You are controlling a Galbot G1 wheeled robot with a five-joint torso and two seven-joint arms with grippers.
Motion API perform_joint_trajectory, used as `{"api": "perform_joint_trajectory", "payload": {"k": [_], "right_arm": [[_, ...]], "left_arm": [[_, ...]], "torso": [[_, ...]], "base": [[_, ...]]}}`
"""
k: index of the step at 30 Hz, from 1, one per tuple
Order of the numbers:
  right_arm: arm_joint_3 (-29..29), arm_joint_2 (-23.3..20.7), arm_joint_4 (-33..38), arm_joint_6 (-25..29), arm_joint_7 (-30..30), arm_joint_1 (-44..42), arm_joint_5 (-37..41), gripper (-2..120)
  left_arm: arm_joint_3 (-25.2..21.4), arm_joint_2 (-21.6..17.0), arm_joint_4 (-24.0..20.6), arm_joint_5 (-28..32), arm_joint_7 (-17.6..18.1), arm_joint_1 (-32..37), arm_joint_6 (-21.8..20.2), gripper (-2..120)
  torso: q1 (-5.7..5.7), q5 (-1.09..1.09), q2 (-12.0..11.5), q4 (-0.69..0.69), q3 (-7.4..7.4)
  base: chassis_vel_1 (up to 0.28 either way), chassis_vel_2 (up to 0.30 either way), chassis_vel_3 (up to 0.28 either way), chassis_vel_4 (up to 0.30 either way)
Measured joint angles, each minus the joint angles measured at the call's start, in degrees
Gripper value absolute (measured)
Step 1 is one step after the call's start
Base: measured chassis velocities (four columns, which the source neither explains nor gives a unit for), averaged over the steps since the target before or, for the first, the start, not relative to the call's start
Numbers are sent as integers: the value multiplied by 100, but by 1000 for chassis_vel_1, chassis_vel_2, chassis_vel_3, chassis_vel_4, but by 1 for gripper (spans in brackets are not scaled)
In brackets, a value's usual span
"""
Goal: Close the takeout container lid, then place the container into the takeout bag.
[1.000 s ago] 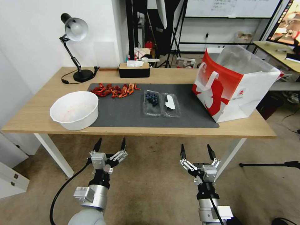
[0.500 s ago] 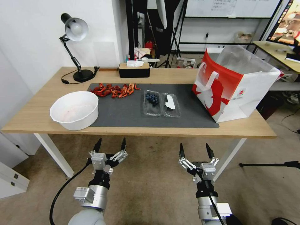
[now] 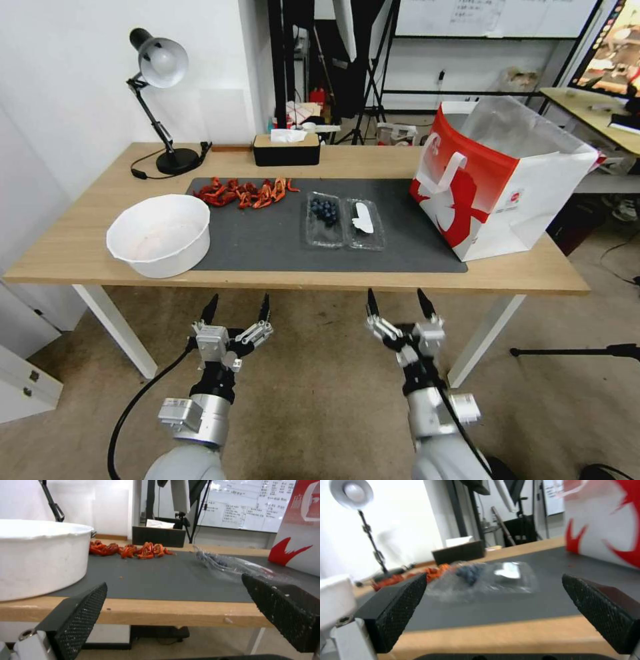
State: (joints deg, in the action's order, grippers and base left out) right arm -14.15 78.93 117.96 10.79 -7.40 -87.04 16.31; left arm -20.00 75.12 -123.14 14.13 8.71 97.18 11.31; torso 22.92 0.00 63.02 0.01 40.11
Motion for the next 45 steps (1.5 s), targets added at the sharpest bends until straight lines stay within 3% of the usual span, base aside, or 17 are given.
{"api": "perform_joint_trajectory", "payload": {"k": [6, 9, 10, 12, 14, 16, 20, 45], "right_arm": [[184, -60, -102, -446, -81, 515, 938, 100], [394, -5, -206, -852, -494, 993, 1909, 100], [394, -5, -206, -852, -494, 993, 1909, 100], [473, 125, -230, -1131, -978, 1314, 2771, 100], [482, 160, -229, -1172, -1100, 1378, 2970, 100], [485, 398, -233, -1421, -1793, 1738, 4112, 100], [430, 605, -341, -1463, -2119, 2010, 4783, 100], [167, 1080, -772, -1422, -2873, 2678, 5583, 100]], "left_arm": [[7, 9, -30, -26, -11, 2, -2, 100], [9, 27, -36, -39, -17, -17, -17, 100], [9, 27, -36, -39, -17, -17, -17, 100], [10, 42, -38, -48, -17, -27, -31, 100], [10, 46, -41, -49, -17, -28, -34, 100], [19, 60, -50, -62, -2, -16, -37, 100], [45, 83, -51, -93, 11, -7, -39, 100], [21, 67, -10, -87, 41, -15, -43, 100]], "torso": [[0, 0, 0, -1, 0], [0, 1, 0, -1, 0], [0, 1, 0, -1, 0], [1, 1, 0, 0, 0], [0, 0, 0, 0, 0], [0, 0, 0, 0, 0], [1, 0, 0, 0, 0], [0, 0, 0, -1, -1]], "base": [[0, 0, 0, 0], [0, 0, 0, 0], [0, 0, 0, 0], [0, 0, 0, 0], [0, 0, 0, 0], [0, 0, 0, 0], [0, 0, 0, 0], [0, 0, 0, 0]]}}
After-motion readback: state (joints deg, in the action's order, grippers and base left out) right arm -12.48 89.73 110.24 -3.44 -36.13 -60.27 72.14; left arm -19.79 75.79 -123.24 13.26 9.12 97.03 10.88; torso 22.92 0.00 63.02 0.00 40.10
